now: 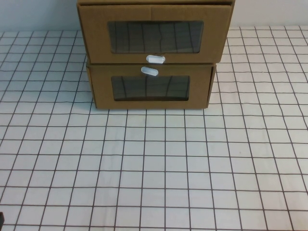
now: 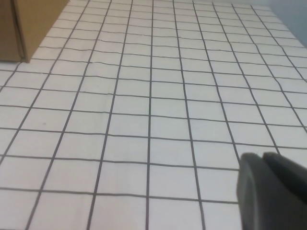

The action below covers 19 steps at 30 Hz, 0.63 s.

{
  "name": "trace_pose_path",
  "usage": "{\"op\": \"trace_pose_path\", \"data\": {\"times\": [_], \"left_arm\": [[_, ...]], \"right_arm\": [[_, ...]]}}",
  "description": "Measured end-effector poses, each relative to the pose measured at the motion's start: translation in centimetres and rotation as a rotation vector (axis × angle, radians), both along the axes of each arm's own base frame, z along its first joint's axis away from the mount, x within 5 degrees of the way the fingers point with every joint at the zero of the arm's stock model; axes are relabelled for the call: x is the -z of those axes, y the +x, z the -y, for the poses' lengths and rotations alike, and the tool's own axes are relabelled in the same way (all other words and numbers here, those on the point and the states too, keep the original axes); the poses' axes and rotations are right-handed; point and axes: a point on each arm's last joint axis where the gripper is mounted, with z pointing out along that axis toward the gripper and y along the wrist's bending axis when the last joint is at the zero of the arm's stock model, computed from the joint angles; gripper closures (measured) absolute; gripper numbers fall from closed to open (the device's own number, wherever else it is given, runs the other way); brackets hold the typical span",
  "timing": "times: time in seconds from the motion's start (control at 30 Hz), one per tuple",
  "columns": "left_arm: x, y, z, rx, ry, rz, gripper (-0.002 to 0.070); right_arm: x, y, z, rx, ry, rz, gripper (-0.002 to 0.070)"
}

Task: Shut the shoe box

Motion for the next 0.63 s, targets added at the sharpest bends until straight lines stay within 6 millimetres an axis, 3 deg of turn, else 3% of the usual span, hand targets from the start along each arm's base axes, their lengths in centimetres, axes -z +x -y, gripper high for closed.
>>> {"op": "trace_pose_path", "data": {"times": [0.63], "left_arm": [[-0.01,-0.01,0.00,0.000,0.000,0.002,0.0680]], "right_arm": [[0.09,-0.03,-0.01,-0.001,0.000,-0.011,0.0690]]}}
